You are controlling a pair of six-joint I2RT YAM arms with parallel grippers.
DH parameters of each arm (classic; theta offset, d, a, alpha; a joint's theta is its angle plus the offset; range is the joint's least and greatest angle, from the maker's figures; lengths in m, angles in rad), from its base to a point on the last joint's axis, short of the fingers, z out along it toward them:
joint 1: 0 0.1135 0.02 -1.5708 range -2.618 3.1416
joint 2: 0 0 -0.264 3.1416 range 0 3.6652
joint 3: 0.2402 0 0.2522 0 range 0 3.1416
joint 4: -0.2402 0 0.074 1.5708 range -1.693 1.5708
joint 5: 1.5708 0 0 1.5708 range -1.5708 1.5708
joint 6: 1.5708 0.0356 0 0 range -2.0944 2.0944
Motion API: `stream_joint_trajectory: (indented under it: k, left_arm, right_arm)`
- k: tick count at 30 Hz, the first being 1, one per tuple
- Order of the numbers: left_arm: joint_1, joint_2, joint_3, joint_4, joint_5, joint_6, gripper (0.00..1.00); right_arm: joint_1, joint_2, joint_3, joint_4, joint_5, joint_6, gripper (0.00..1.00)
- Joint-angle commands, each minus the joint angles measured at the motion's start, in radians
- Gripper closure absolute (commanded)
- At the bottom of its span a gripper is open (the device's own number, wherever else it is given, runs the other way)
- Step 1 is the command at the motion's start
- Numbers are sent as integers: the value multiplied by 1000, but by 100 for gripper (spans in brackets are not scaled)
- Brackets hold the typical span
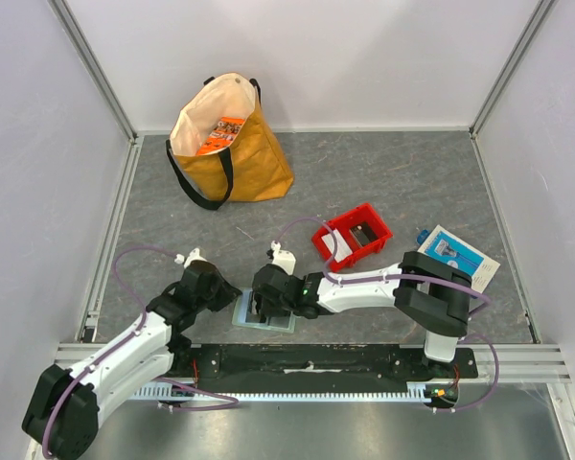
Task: Put the credit cards into the card holder
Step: Insert the credit card into the card holder.
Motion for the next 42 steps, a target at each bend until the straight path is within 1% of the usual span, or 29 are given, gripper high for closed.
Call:
stream_joint_trajectory:
  k: [1, 2, 5, 12, 15, 17, 20, 24, 27, 30, 31, 34, 38, 41, 42]
  left_arm:
    - [-4, -25, -12, 0, 19, -39, 98]
    - [-4, -30, -14, -2, 16, -40, 98]
    - [-6, -36, -15, -3, 13, -40, 98]
    - [-6, -30, -14, -3, 14, -40, 98]
    - [-6, -35, -17, 1, 19, -42, 98]
    - [-4, -35, -20, 4, 23, -45, 98]
    - [-4, -36, -21, 7, 31, -47, 98]
    - [-4, -33, -23, 12, 33, -48, 98]
    - [-4, -35, -24, 12, 33, -50, 98]
    - [-4, -32, -26, 17, 33, -51, 98]
    - [-4, -30, -26, 18, 33, -51, 98]
    - [-6, -24, -26, 21, 33, -51, 98]
    - [-6, -24, -28, 24, 33, -51, 98]
    - [-6, -24, -28, 24, 33, -51, 98]
    - [-6, -24, -28, 24, 33, -50, 98]
  right_arm:
    - [0, 2, -25, -83, 76, 27, 39]
    - [-8, -15, -28, -123, 113, 24, 38]
    - [-26, -59, -67, -166, 150, 25, 36]
    - [-28, -99, -84, -175, 170, 25, 36]
    - [-22, -84, -71, -151, 139, 6, 37]
    - [-11, -72, -52, -142, 136, -11, 41]
    - [-2, -46, -35, -93, 95, -31, 42]
    - [9, -12, -2, -60, 64, -50, 48]
    - [12, -20, 9, -23, 59, -79, 57]
    - [15, -32, 20, -13, 78, -111, 71]
    - [15, -38, 17, 0, 79, -119, 73]
    - [15, -52, -12, 58, 69, -120, 74]
    - [12, -49, -46, 153, 27, -102, 73]
    - [11, -38, -61, 194, -6, -85, 73]
    - [8, -35, -61, 193, -6, -79, 76]
